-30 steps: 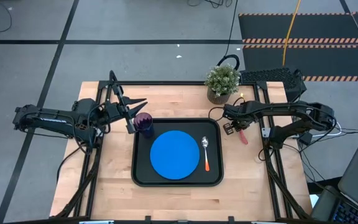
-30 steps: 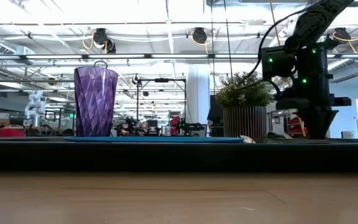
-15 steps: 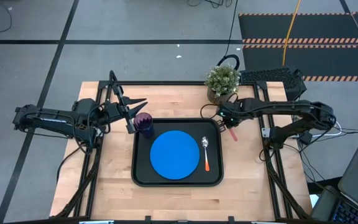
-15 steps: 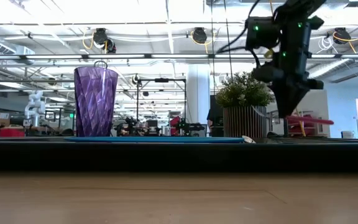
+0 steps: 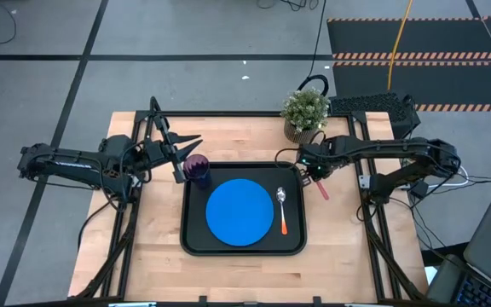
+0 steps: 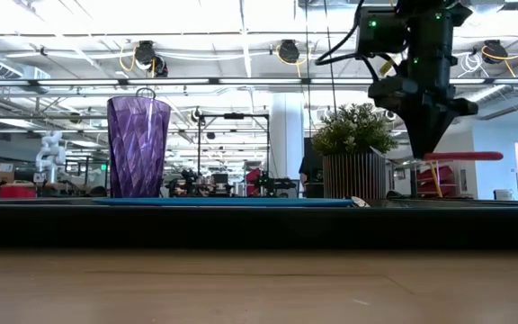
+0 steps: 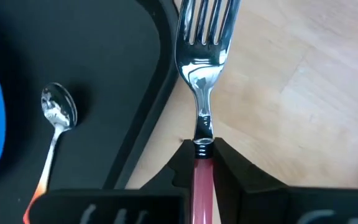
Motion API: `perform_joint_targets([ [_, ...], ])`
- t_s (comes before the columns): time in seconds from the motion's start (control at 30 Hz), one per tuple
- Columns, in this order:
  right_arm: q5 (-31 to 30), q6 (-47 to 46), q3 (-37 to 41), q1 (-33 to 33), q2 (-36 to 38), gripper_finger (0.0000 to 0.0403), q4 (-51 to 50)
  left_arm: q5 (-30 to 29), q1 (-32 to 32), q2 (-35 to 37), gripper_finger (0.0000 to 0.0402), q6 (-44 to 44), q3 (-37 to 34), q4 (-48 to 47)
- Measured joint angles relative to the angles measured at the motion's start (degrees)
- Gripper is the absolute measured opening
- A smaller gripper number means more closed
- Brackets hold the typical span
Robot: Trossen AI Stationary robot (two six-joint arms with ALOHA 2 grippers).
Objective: Pick and place plate/cup/fork/spoon on tray
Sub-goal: Put the pink fork on the black serving tray to the right of the orange spoon
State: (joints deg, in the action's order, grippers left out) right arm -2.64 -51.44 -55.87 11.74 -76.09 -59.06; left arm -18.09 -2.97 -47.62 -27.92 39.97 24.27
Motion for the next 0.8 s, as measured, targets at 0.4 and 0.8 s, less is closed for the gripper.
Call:
perform_joint_targets([
  [0.4, 1.34, -3.72, -5.34, -1.4, 0.02, 0.0017, -1.01, 0.0, 0.01, 0.0, 0.0056, -0.08, 0.0, -0.42],
  [0.8, 4.69, -18.47, -5.71, -8.41, -3.36, 0.0017, 2.81, 0.0, -0.01, 0.02, 0.0056, -0.69, 0.0, -1.32],
])
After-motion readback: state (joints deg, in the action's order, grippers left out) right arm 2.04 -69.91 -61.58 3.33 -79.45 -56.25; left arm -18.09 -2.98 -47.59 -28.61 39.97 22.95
